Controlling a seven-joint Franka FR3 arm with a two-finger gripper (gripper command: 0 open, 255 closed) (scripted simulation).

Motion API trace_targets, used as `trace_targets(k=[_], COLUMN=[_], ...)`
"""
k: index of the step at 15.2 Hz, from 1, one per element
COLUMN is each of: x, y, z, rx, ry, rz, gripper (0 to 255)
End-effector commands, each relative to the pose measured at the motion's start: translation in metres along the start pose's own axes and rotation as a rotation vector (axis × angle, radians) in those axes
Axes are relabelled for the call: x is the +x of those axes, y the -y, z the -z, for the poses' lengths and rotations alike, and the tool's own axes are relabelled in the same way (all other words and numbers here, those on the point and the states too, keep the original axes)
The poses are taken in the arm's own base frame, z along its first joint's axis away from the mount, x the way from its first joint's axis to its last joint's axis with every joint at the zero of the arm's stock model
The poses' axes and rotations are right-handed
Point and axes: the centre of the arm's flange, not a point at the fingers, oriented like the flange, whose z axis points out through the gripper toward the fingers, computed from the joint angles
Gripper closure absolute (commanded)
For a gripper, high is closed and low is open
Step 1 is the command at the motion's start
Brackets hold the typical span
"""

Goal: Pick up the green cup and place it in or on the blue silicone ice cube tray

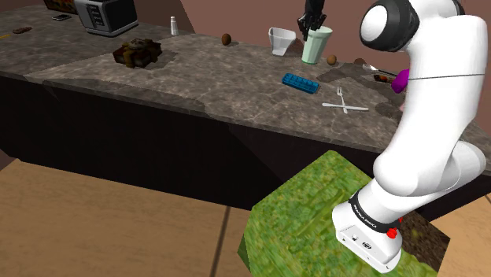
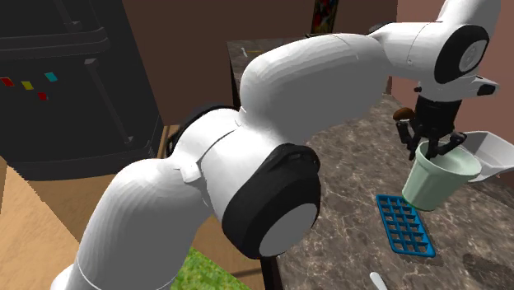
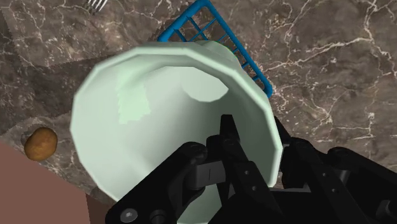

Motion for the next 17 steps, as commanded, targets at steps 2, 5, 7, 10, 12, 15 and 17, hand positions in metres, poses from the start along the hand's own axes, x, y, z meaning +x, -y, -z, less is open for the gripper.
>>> trace_targets(k=[2,5,7,10,12,15,17], x=[0.015,0.015,0.015,0.014,0.014,0.014,0.014], y=[-0.022,-0.019,-0.017,-0.014,-0.012,-0.009,-0.007], z=[-0.006,-0.021,-0.032,-0.047,-0.058,-0.073,-0.084], rx=[0.000,0.000,0.000,0.000,0.000,0.000,0.000], ry=[-0.001,-0.001,-0.001,-0.001,-0.001,-0.001,-0.001], rz=[0.002,0.002,0.002,0.002,0.002,0.002,0.002], gripper=[255,255,255,255,255,255,255])
